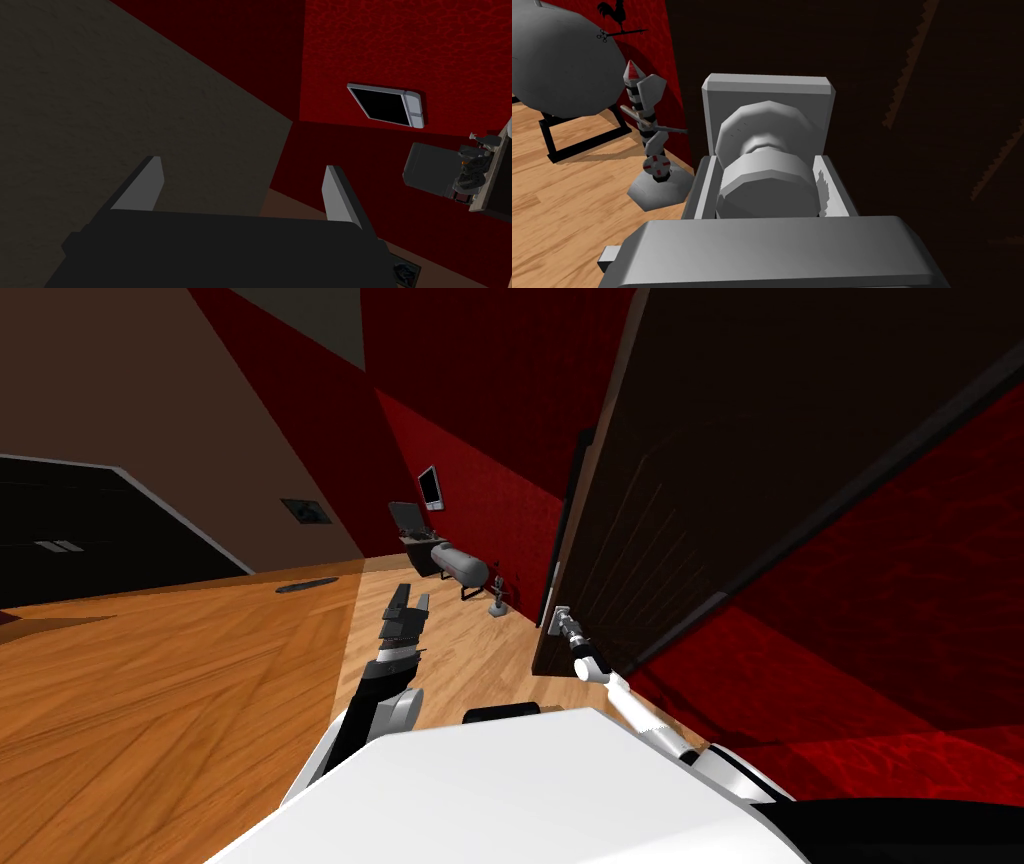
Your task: Pull the door open
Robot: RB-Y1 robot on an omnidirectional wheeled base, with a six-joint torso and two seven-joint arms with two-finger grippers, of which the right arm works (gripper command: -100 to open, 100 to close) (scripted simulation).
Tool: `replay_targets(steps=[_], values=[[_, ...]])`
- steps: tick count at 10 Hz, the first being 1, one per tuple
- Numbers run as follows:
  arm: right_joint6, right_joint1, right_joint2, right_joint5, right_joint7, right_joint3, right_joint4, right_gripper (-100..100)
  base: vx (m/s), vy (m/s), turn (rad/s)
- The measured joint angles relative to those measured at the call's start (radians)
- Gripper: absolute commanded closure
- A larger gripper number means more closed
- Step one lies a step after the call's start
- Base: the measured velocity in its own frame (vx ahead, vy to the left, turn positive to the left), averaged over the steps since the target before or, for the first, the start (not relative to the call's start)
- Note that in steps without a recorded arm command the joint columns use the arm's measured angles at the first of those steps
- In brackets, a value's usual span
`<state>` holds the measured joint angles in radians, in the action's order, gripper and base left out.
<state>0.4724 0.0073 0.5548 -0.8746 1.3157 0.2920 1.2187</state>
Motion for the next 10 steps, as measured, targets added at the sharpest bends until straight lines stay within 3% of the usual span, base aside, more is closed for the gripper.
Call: replay_targets(steps=[4,5,10], values=[[0.024,0.023,0.044,0.007,0.045,0.05,0.027,100,-0.181,-0.07,0.084],[0.023,0.025,0.044,0.008,0.047,0.055,0.027,100,-0.139,-0.014,0.119],[0.054,0.041,0.093,0.018,0.093,0.099,0.049,100,-0.191,-0.09,0.107]])
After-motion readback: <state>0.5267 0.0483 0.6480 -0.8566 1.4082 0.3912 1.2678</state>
